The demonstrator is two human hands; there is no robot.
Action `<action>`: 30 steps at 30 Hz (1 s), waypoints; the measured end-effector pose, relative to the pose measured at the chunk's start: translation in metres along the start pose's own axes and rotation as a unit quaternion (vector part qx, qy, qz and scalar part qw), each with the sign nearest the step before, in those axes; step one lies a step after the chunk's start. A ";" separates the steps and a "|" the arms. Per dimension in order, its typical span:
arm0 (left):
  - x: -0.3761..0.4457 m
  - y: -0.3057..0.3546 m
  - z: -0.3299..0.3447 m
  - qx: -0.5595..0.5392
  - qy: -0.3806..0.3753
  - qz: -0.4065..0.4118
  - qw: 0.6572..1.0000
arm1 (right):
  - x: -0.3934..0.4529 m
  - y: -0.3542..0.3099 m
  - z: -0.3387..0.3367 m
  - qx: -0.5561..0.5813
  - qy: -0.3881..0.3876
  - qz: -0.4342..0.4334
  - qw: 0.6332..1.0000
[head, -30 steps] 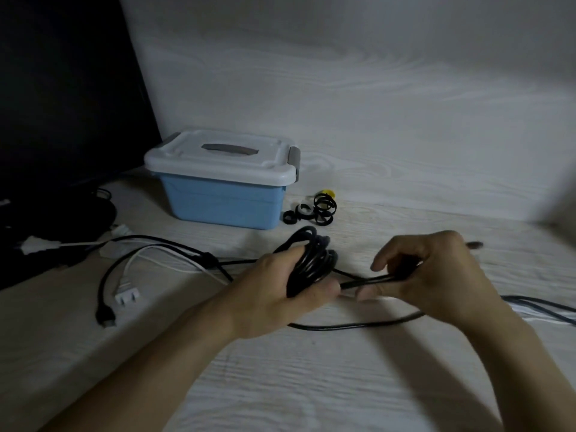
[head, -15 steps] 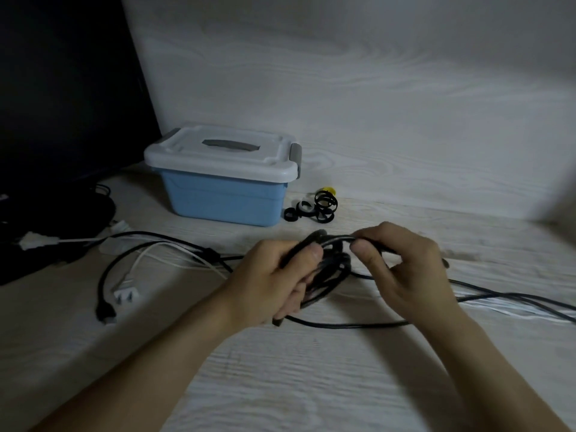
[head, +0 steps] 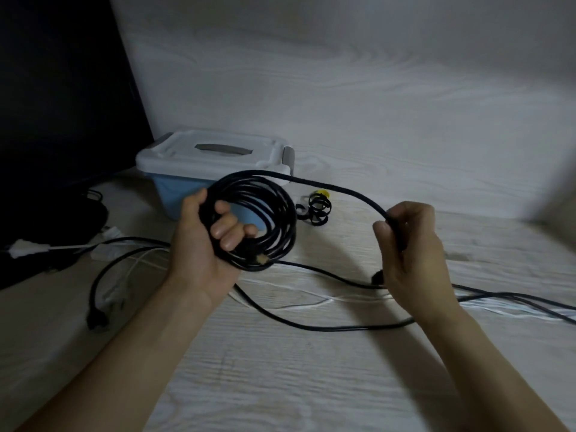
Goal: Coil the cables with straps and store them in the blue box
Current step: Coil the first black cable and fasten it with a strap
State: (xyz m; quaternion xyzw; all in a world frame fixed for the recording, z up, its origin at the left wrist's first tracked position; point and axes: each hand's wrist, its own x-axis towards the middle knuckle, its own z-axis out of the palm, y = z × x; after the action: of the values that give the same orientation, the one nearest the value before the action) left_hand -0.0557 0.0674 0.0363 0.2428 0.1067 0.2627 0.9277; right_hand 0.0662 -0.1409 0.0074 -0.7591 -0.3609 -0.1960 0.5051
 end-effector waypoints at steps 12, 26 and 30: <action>0.003 -0.004 -0.004 0.045 0.013 0.049 0.998 | 0.001 0.000 0.001 -0.165 -0.084 -0.114 0.976; 0.000 -0.022 -0.009 0.370 0.004 0.314 0.874 | -0.027 -0.031 0.027 -0.099 -0.431 -0.093 0.892; 0.002 -0.020 -0.014 0.430 0.049 0.392 0.812 | -0.032 -0.039 0.026 -0.078 -0.493 -0.065 0.864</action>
State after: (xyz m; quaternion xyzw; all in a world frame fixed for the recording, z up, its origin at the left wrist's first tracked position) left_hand -0.0500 0.0598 0.0138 0.6246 0.1499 0.5432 0.5407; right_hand 0.0136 -0.1195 -0.0002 -0.7687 -0.5949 0.1434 0.1864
